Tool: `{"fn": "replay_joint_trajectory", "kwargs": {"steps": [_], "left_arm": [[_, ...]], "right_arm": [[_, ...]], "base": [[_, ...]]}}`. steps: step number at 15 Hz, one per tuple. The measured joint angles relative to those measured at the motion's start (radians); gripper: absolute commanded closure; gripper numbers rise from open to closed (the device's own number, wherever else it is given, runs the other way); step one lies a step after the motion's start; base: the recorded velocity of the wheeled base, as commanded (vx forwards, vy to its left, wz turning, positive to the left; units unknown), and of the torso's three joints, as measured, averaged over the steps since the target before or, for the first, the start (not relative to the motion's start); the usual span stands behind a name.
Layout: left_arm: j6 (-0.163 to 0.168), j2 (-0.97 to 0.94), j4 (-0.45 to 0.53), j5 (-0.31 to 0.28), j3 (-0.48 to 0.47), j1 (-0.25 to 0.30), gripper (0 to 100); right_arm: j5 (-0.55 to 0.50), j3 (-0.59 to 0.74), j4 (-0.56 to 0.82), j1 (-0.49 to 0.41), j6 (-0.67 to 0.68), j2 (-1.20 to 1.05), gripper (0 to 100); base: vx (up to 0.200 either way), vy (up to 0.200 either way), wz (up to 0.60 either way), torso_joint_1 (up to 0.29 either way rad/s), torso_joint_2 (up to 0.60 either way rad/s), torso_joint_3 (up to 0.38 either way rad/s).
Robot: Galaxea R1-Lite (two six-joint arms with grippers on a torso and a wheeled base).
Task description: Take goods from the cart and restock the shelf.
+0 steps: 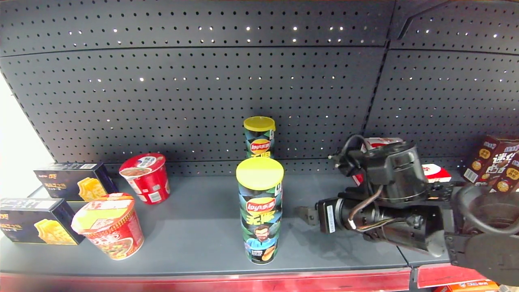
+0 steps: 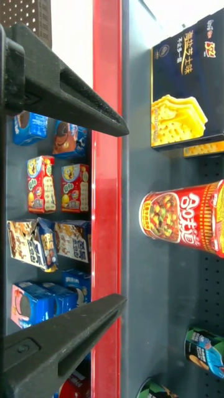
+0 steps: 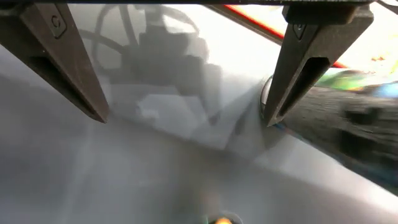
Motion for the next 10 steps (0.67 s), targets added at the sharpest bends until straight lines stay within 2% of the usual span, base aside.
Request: {"fn": "replay_joint_trajectory", "kwargs": {"steps": [3, 7, 10], "left_arm": [[0.0, 0.0, 0.0, 0.0, 0.0, 0.0, 0], [0.0, 0.0, 0.0, 0.0, 0.0, 0.0, 0], [0.0, 0.0, 0.0, 0.0, 0.0, 0.0, 0]], "right_arm": [[0.004, 0.024, 0.001, -0.003, -0.021, -0.12, 0], [0.017, 0.136, 0.004, -0.025, -0.053, -0.374, 0], [0.081, 0.27, 0.006, -0.167, -0.134, -0.633, 0]], "base": [[0.0, 0.0, 0.0, 0.0, 0.0, 0.0], [0.0, 0.0, 0.0, 0.0, 0.0, 0.0], [0.0, 0.0, 0.0, 0.0, 0.0, 0.0]]}}
